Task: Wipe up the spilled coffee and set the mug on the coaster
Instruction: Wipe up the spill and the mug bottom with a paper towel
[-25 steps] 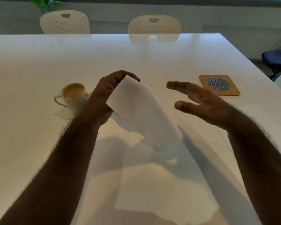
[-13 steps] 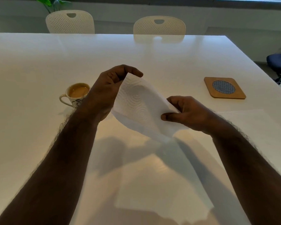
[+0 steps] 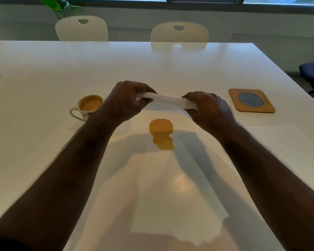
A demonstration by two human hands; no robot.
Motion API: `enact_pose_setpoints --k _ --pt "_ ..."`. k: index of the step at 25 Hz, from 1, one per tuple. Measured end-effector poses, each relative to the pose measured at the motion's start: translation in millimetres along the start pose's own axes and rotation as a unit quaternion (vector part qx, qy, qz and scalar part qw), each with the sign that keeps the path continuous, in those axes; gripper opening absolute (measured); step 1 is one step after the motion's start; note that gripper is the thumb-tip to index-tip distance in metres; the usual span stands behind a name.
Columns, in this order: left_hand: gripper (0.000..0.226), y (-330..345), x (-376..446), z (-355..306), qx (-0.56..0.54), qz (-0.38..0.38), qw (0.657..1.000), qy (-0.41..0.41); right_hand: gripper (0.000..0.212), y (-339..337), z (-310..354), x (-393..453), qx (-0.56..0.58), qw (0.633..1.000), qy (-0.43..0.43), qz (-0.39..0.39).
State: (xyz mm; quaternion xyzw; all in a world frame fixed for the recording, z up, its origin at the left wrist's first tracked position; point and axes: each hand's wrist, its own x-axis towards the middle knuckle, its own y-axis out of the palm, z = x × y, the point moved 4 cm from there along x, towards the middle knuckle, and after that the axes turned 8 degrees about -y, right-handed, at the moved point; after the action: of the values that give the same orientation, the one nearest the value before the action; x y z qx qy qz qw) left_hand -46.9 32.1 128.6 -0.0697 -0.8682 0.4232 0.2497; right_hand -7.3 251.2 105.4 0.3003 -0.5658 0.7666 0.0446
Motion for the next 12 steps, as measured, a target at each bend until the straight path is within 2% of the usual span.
enact_pose_setpoints --k 3,5,9,12 --pt "0.025 6.8 -7.6 10.2 0.036 -0.054 0.997 0.031 0.031 16.1 1.6 -2.7 -0.039 0.998 -0.045 -0.015" --pt "0.029 20.1 -21.3 20.6 0.055 -0.059 0.996 0.040 0.041 38.0 -0.9 -12.9 -0.058 0.996 -0.055 0.024" --pt "0.034 59.8 -55.6 44.4 0.113 0.015 0.993 0.027 0.053 90.9 -4.3 -41.6 -0.108 0.973 -0.050 0.198" --pt "0.040 79.2 -73.3 60.8 0.115 0.083 0.990 -0.025 0.056 109.4 -0.6 -58.4 -0.086 0.964 -0.039 0.247"
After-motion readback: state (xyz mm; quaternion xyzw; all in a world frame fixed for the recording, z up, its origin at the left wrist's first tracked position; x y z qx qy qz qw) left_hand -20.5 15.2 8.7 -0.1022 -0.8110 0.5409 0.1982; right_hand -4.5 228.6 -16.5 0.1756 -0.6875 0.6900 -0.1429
